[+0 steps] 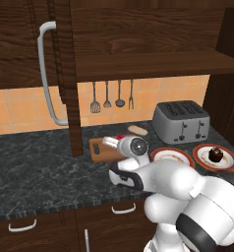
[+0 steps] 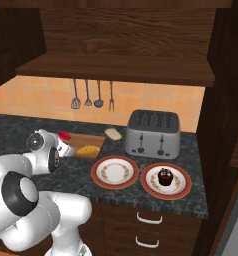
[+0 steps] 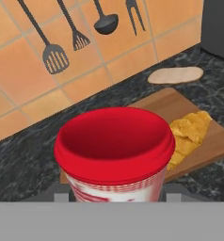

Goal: From the different types of pastries on the counter, select a croissant and place it on the cutting board. Then retrieve a jar of jam from the cabinet and place it alongside the croissant on the cutting board.

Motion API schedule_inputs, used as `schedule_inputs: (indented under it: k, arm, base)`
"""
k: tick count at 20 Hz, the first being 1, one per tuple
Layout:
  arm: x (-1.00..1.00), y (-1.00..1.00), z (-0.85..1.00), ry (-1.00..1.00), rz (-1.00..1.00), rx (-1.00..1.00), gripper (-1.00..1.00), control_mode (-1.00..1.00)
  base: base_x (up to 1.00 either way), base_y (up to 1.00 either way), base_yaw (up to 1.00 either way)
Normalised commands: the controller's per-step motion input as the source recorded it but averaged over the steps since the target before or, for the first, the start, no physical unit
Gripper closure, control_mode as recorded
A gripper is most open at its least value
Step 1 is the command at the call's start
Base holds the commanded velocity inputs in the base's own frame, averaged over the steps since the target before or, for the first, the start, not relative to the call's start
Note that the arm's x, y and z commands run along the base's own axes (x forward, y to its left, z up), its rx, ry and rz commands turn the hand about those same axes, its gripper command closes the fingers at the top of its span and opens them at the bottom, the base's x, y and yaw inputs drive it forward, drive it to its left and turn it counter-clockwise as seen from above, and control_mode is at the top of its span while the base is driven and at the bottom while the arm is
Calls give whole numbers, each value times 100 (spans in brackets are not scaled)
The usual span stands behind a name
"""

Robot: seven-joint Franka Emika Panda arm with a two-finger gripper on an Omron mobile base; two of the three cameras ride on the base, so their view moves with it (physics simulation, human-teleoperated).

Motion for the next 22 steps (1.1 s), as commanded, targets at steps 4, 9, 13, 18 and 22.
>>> schedule_inputs:
  k: [4, 9, 13, 18, 22]
  arm:
    - [0, 0, -47, -4, -1, 0, 100, -100]
    - [6, 0, -29, -7, -3, 0, 100, -100]
    - [32, 0, -29, -5, -4, 0, 100, -100]
    - [44, 0, -42, 0, -2, 0, 100, -100]
    - [44, 0, -59, 0, -1, 0, 100, -100]
  base:
    - [0, 0, 0]
    - [0, 0, 0]
    - [0, 0, 0]
    - [0, 0, 0]
    - [0, 0, 0]
